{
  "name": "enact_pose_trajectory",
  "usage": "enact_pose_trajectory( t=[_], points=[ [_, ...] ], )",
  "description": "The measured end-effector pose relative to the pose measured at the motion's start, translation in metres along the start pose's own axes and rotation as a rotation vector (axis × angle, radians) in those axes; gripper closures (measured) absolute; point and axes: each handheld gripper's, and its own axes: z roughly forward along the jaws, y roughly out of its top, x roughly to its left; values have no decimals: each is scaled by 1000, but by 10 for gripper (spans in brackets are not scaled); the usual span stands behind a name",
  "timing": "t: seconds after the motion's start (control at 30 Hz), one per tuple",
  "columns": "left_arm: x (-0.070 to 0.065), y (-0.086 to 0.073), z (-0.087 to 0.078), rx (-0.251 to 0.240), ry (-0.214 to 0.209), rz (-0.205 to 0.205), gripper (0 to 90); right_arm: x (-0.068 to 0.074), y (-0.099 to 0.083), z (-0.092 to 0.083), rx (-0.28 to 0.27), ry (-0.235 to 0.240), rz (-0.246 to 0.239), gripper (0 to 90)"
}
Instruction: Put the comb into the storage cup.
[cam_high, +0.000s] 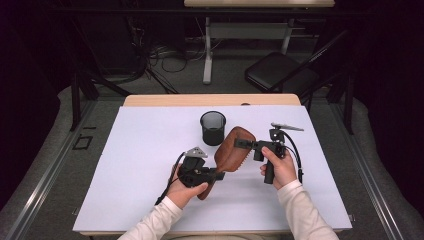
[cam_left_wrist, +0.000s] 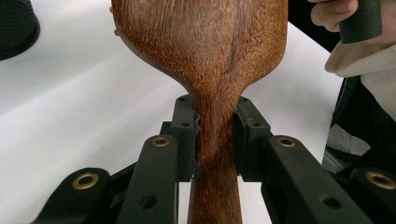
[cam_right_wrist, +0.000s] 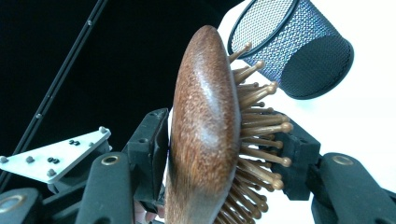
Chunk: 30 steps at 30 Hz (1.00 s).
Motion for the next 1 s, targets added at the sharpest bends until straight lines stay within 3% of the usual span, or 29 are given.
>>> enact_pose_trajectory(
  t=[0.27,1.0],
  points=[
    [0,0,1,14,-3,1,731,1,0,-1,7,8,20,448],
    [-1,-2,5,30,-13,16,730,4,0,-5,29,27,12,476]
  ],
)
